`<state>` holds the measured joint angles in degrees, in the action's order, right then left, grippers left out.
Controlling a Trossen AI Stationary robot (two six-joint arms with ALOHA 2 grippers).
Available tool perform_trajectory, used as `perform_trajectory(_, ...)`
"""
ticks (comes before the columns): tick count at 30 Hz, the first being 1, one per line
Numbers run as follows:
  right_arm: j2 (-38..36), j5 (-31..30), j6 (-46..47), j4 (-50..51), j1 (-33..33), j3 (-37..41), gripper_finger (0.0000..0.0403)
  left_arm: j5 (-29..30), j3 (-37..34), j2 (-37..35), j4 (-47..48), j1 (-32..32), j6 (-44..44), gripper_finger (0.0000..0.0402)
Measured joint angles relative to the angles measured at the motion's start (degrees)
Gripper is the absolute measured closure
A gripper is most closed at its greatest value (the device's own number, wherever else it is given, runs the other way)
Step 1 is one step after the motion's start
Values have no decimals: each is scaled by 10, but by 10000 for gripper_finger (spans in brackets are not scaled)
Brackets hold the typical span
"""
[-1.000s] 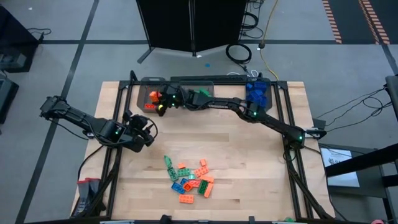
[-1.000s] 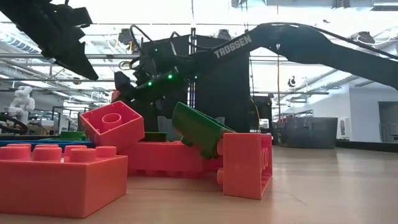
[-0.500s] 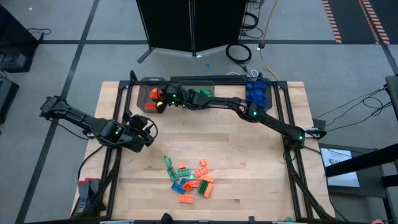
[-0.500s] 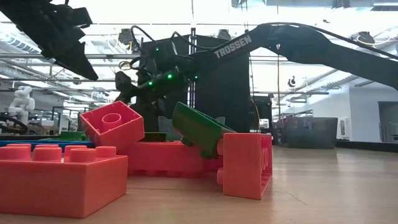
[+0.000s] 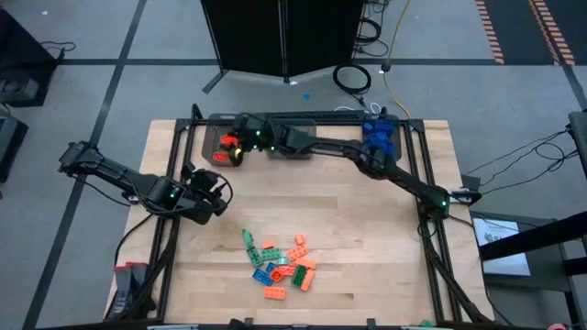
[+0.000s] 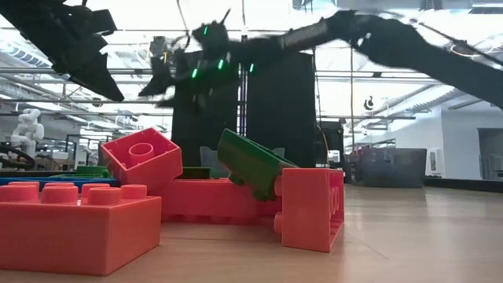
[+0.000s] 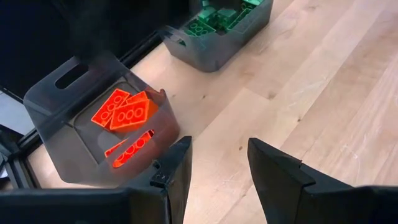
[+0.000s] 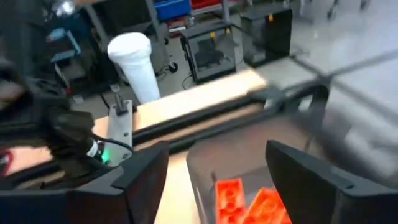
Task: Sort blocks
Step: Put the orange game piece into the left black bin
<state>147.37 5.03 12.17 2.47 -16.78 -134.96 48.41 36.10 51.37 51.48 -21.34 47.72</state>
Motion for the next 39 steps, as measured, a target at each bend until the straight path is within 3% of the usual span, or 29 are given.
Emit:
perform_trajectory(4, -80, -2, -116, 108, 0, 0, 156, 0, 0, 0, 0, 0, 0, 241)
perform_trajectory(9, -189, -6, -245, 395, 12, -1, 168, -2, 0, 0, 0, 0, 6, 241)
perform_trajectory(14, -235, -2, -276, 716, 44, -1, 179, -1, 0, 0, 0, 0, 15, 241)
perform_trajectory(17, -234, -2, -266, 844, 74, 3, 187, 1, 0, 0, 0, 0, 15, 241)
perform_trajectory(21, -236, 13, -232, 839, 129, 56, 193, 6, 0, 0, 0, 0, 15, 241)
perform_trajectory(30, -233, 11, 7, 708, 195, 206, 193, 6, 0, 0, 0, 0, 16, 241)
perform_trajectory(39, -233, 7, 136, 673, 222, 220, 193, 7, 0, 0, 0, 0, 15, 241)
